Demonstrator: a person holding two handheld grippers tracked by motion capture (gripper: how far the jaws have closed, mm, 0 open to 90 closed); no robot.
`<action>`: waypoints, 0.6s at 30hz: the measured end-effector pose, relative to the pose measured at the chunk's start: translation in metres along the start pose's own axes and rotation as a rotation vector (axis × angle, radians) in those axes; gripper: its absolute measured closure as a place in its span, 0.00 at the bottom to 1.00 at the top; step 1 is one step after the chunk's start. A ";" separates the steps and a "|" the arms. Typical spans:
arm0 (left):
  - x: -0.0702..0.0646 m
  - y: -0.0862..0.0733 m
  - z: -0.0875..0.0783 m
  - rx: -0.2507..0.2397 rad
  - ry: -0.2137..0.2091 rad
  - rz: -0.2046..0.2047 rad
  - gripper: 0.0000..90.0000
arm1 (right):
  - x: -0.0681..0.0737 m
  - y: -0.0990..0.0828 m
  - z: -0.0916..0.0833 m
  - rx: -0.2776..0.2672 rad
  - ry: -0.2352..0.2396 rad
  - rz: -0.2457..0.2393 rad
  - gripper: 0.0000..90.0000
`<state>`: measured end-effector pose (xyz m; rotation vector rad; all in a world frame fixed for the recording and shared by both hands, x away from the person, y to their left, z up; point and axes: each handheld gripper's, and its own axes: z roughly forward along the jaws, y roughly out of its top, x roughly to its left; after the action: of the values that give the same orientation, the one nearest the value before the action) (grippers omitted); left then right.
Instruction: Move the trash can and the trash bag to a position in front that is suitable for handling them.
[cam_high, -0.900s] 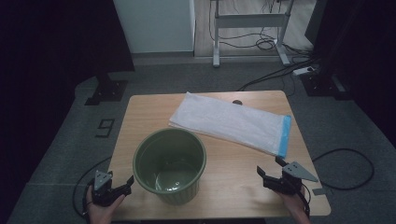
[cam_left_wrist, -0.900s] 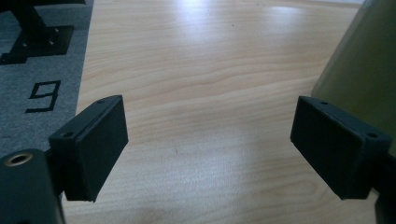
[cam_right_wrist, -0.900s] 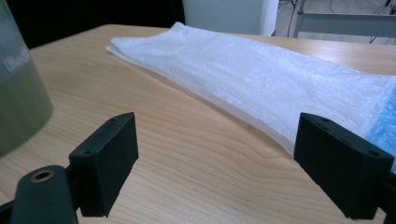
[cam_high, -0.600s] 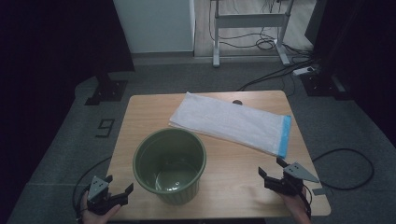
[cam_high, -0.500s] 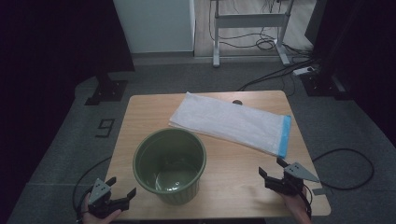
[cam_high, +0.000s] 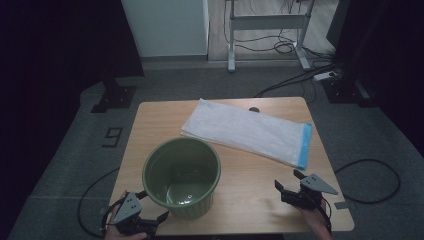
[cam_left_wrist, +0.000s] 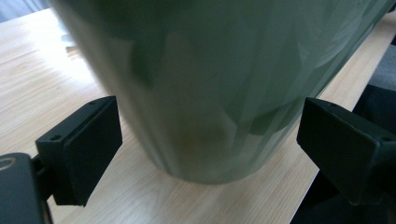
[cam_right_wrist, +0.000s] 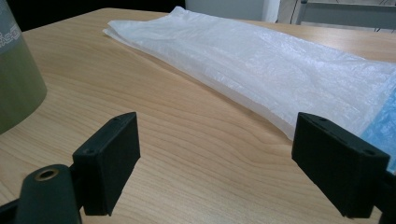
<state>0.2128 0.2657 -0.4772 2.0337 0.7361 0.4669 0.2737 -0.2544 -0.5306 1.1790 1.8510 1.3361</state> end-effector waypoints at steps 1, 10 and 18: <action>0.000 0.001 0.003 0.005 -0.004 0.004 0.06 | 0.001 0.000 0.001 -0.002 0.000 0.000 0.16; 0.005 0.007 0.023 -0.009 -0.054 -0.001 0.06 | 0.007 0.002 0.009 0.005 0.027 -0.013 0.17; 0.000 0.024 0.056 0.014 -0.073 0.025 0.06 | 0.007 0.000 0.006 0.013 0.049 -0.035 0.17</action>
<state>0.2523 0.2209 -0.4866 2.0640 0.6725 0.4000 0.2752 -0.2461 -0.5326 1.1245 1.9092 1.3462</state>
